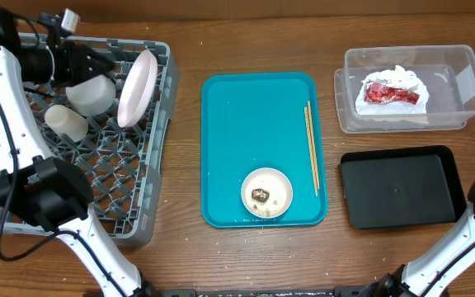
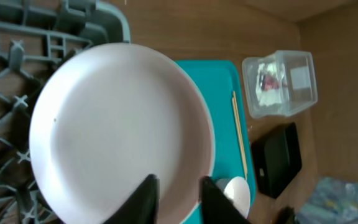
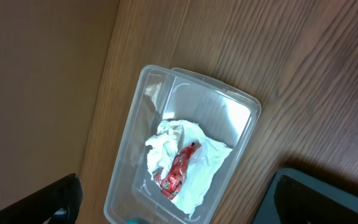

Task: Sort waste into correct bins and load items into the dishwasher
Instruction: 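Release the plate and move the left gripper to the chopsticks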

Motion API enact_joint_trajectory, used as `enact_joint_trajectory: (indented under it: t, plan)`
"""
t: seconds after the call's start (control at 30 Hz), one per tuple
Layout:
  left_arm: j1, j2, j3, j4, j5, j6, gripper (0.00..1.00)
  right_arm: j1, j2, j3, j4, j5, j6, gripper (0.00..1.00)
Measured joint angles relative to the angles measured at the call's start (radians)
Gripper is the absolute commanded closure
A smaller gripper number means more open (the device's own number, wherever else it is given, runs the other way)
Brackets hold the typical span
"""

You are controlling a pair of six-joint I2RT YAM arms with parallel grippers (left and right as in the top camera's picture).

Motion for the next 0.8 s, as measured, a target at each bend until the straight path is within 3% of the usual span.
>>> enact_joint_trajectory:
  t: [0.17, 0.3, 0.6, 0.8]
  plan:
    - [-0.021, -0.021, 0.104, -0.016, -0.012, -0.053, 0.96, 0.0, 0.0, 0.0, 0.001, 0.0, 0.0, 0.0]
    - [-0.135, -0.061, 0.106, -0.016, -0.115, -0.111, 0.96, 0.0, 0.0, 0.0, 0.001, 0.0, 0.0, 0.0]
    - [-0.666, -0.077, 0.097, -0.016, -0.737, -0.411, 0.96, 0.0, 0.0, 0.0, 0.0, 0.0, 0.0, 0.0]
    - [-0.83, -0.077, -0.01, -0.006, -1.206, -0.612, 0.96, 0.0, 0.0, 0.0, 0.0, 0.0, 0.0, 0.0]
